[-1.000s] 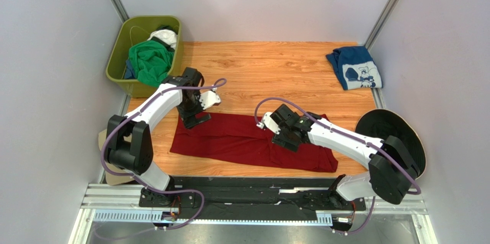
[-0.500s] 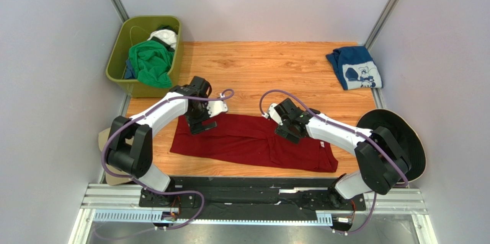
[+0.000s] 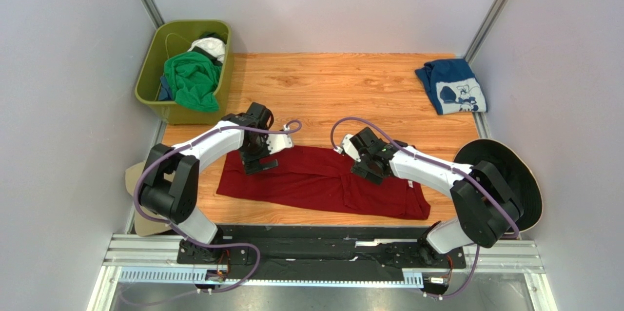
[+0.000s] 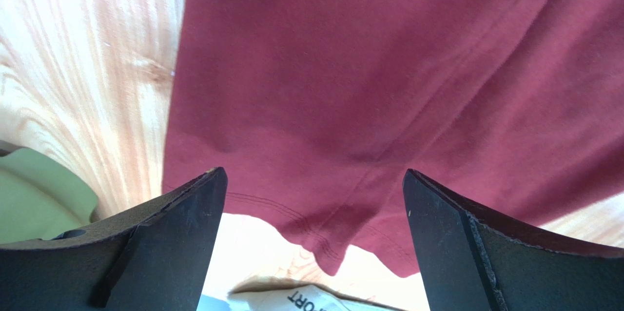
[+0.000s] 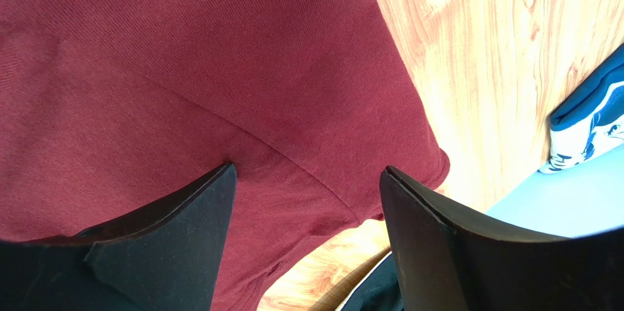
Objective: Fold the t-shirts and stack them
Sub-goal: Fold the tshirt
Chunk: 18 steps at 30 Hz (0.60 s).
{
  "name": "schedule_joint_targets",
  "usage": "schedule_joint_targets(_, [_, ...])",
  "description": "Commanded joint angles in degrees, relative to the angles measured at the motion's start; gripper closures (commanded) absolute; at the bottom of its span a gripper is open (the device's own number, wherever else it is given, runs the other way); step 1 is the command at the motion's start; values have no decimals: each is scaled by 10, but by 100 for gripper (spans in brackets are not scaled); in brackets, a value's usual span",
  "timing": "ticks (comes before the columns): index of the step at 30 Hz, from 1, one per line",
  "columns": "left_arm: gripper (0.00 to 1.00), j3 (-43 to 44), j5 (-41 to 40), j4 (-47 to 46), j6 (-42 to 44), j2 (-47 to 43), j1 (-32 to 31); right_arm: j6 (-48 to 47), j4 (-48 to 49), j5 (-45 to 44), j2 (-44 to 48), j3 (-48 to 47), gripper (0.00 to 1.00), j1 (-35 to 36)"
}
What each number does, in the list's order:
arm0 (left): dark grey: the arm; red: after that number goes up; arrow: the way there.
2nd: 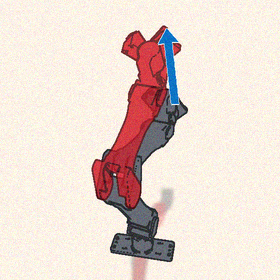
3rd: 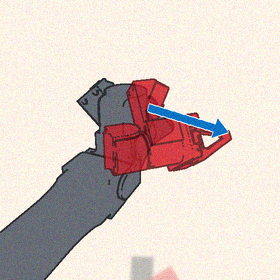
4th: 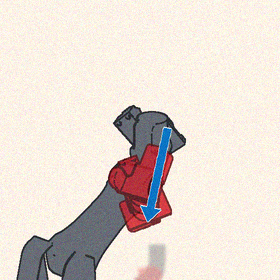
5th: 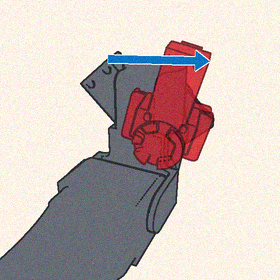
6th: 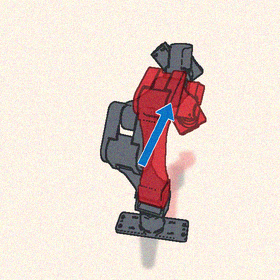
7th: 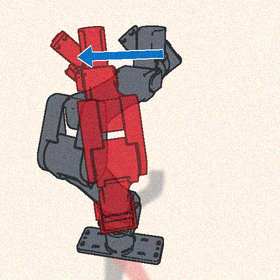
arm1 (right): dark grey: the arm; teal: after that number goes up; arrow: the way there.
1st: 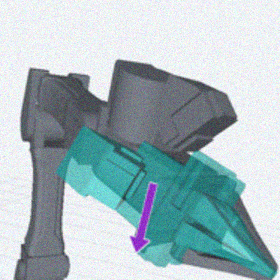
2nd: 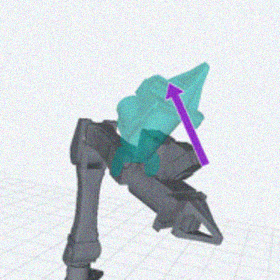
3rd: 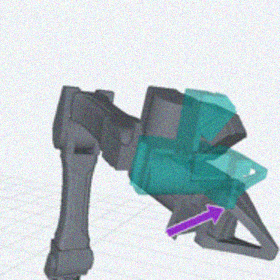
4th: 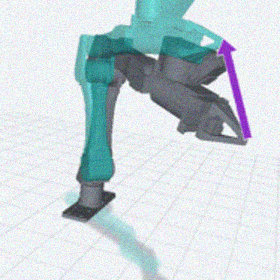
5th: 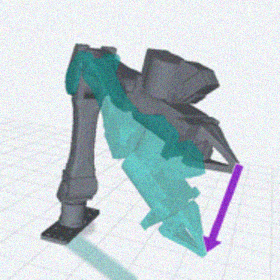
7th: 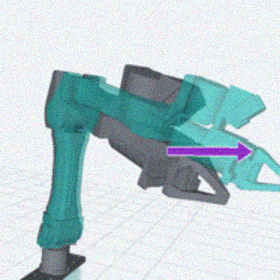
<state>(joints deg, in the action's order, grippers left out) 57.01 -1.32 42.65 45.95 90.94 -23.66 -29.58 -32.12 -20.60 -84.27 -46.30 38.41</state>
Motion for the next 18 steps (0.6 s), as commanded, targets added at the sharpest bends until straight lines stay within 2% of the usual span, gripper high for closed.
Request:
schedule_joint_targets(1, [1,1,-4,-26,16,-8,-5,-6,26,-8,-3,6,23,-4])
schedule_joint_targets(6, [1,5,-2,-27,19,-39,-6,-4,31,-5,-9,13,23,-5])
schedule_joint_targets(10, [1,-1,-21,-68,26,-44,-6,-4,35,-2,-17,11,23,-5])
schedule_joint_targets(18, [1,-4,-33,-97,37,9,-6,-12,40,-4,-22,18,23,-7])
